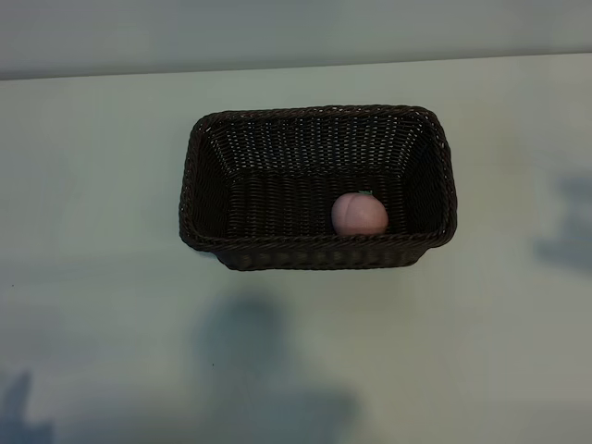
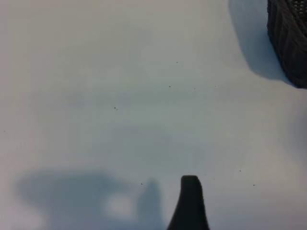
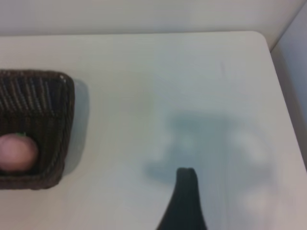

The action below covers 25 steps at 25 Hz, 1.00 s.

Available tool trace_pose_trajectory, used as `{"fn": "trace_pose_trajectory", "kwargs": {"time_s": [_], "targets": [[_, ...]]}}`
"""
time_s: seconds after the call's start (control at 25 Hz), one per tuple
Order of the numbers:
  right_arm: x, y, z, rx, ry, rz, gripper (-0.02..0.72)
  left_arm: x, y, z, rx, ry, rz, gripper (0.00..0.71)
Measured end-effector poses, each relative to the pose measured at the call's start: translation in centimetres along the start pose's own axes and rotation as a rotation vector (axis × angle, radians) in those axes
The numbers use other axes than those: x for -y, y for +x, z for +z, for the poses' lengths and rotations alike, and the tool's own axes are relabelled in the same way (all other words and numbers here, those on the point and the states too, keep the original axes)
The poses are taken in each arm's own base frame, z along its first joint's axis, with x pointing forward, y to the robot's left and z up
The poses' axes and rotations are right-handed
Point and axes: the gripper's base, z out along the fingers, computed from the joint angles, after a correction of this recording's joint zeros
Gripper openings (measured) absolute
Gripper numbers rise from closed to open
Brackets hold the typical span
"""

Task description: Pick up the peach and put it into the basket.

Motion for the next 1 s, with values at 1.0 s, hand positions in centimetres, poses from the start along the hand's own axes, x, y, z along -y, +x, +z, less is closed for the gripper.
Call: {"fn": "trace_pose_trajectory", "kwargs": {"time_s": [1.0], "targets": [[-0.2,14.3,-1.0,0.142,0.002,-0.003,0.582,0.0,0.0,0.0,0.0,0.0,0.0,0.592]]}}
